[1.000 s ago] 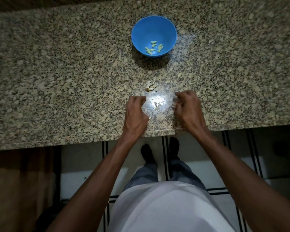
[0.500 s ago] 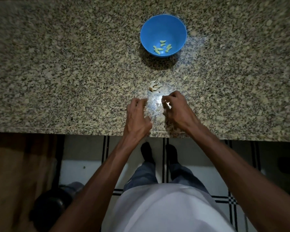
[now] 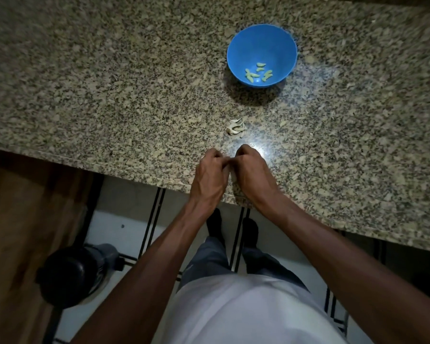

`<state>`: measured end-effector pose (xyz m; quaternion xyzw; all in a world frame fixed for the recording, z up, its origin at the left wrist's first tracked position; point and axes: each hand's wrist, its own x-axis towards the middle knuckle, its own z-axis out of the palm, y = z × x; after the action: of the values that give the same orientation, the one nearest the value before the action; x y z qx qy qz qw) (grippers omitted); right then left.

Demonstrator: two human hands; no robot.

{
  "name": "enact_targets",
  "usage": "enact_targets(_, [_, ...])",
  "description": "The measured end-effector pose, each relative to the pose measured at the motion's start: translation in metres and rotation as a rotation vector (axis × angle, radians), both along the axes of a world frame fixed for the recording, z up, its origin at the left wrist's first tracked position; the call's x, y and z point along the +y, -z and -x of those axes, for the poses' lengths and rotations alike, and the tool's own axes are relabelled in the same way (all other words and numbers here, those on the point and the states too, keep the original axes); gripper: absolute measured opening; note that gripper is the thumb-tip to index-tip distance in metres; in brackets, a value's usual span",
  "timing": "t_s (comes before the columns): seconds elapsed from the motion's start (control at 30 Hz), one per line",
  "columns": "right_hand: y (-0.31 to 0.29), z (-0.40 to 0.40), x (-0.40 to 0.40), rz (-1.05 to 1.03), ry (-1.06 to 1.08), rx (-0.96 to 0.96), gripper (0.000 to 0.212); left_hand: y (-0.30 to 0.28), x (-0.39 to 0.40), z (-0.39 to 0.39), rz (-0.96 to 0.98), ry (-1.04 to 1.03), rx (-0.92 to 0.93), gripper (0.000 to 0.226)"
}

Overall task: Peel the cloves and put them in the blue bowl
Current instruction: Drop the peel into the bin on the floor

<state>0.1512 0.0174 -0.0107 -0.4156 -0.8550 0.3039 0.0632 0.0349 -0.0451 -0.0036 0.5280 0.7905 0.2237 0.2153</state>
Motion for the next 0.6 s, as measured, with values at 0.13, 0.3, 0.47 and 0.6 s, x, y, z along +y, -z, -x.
enact_targets(0.13, [0.002, -0.004, -0.009, -0.075, 0.022, 0.041, 0.014, 0.006, -0.004, -0.005, -0.050, -0.018, 0.052, 0.015])
enact_targets(0.3, [0.002, -0.008, -0.007, -0.097, 0.040, 0.101, 0.020, 0.017, -0.005, -0.012, -0.118, -0.084, 0.106, 0.011])
enact_targets(0.47, [-0.012, -0.001, 0.005, 0.317, 0.293, 0.261, 0.017, 0.008, -0.005, -0.012, -0.070, -0.327, -0.176, 0.012])
enact_targets(0.6, [-0.033, 0.028, 0.003, 1.001, 0.433, 0.543, 0.014, -0.007, -0.024, 0.010, -0.161, -0.768, -0.741, 0.019])
